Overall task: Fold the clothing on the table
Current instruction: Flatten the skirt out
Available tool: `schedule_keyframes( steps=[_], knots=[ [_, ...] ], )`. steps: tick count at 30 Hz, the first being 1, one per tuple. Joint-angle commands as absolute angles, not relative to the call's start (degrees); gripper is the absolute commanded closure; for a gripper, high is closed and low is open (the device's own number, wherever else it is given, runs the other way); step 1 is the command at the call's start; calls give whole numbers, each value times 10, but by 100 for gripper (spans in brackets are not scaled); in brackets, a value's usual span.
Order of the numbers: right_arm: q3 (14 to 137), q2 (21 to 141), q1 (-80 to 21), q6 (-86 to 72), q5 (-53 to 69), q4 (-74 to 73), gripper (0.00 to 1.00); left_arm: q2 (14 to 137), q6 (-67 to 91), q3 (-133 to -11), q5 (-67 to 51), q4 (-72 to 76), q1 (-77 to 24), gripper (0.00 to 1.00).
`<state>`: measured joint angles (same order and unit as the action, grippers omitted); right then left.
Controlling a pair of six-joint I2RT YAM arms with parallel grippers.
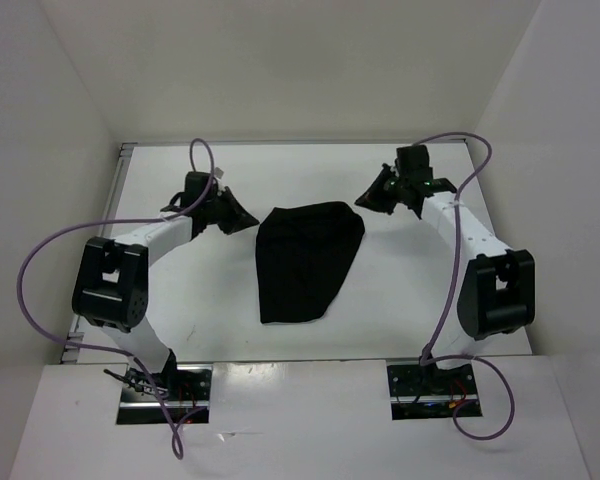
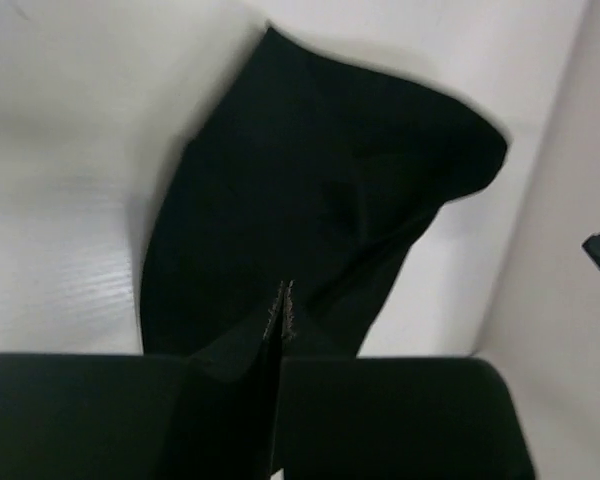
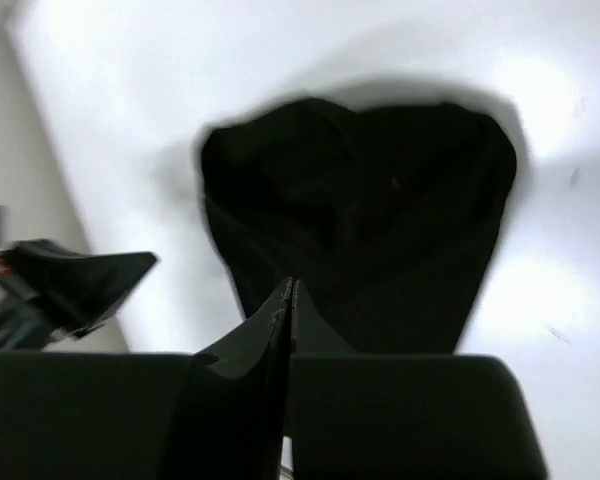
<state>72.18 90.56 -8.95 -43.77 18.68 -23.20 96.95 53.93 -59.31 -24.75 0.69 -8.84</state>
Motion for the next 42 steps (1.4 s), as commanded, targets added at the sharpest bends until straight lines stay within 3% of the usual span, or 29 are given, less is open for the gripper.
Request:
schedule_keyframes(
  steps=[1, 7, 13, 15, 17, 18, 20, 22, 30, 37, 42],
  knots=[
    [704, 924, -154, -383, 78, -330, 100, 945, 416, -631, -156, -82, -147, 100],
    [725, 1023, -266, -364, 22, -327, 100, 945, 346, -677, -21, -143, -212, 100],
    [769, 1152, -292, -364, 67, -303, 100, 921, 352, -682, 6, -152, -217, 100],
    [769, 1158, -298, -364, 72, -303, 100, 914, 343, -676, 13, -147, -217, 95],
    [750, 1158, -317, -364, 72, -311, 100, 908, 328, -669, 18, -134, -217, 86],
    [743, 1158, -325, -364, 67, -316, 100, 908, 318, -669, 13, -123, -217, 70],
    [717, 1151, -343, -371, 45, -327, 100, 908, 280, -664, 1, -110, -217, 54],
    [701, 1150, -367, -389, 34, -351, 100, 908, 242, -664, -18, -98, -217, 46],
    [626, 1120, -402, -410, -9, -411, 100, 955, 153, -676, -76, -53, -217, 47],
    [631, 1109, -402, -416, -75, -475, 100, 1013, 95, -696, -69, -83, -217, 68],
    [636, 1114, -389, -405, -80, -482, 100, 1030, 89, -691, -48, -78, -212, 70]
  ],
)
